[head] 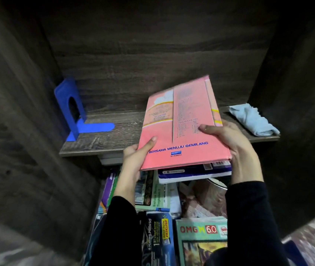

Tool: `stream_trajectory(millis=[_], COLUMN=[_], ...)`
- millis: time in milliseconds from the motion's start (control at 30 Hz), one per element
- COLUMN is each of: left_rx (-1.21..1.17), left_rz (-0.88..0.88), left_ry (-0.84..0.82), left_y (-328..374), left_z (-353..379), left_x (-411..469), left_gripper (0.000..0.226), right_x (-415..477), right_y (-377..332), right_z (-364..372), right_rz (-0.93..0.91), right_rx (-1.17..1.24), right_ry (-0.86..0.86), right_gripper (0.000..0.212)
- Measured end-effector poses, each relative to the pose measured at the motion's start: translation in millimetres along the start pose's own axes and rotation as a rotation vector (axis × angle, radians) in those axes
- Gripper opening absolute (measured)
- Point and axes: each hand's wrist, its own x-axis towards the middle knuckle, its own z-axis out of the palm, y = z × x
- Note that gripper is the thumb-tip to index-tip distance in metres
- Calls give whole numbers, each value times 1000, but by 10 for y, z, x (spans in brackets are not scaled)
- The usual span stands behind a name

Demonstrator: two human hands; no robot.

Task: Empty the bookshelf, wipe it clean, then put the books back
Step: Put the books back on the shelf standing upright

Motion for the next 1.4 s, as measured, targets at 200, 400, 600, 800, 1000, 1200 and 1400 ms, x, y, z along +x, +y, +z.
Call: stream_trajectory(millis=[200, 400, 600, 800, 1000, 1200, 1400], left_rx=[-50, 217, 259, 593, 898, 975, 873], left_rz=[216, 488, 878, 848, 1004, 1012, 1067], left_ry=[51, 362, 191, 81, 37, 110, 163], left_y=[228, 535, 1626, 2149, 2200, 2157, 2037], left_z=[-173, -507, -611, -591, -752, -988, -1269], left_x=[-92, -93, -304, -331, -277, -254, -216], left_gripper=[18, 51, 76, 122, 105, 101, 99], right_x=[-158, -227, -251, -75, 158, 403, 419], right_y=[-165, -30, 420, 701, 1016, 1304, 1355], right_z=[342, 1169, 2070, 2569, 2823, 2949, 2949], right_rz=[-270, -569, -828, -1018, -1066, -1159, -973], right_rx=[17, -119, -224, -360, -441, -609, -648], right_ry=[-81, 26, 323, 348, 406, 408, 50], right_gripper=[26, 35, 44, 46, 46, 51, 63])
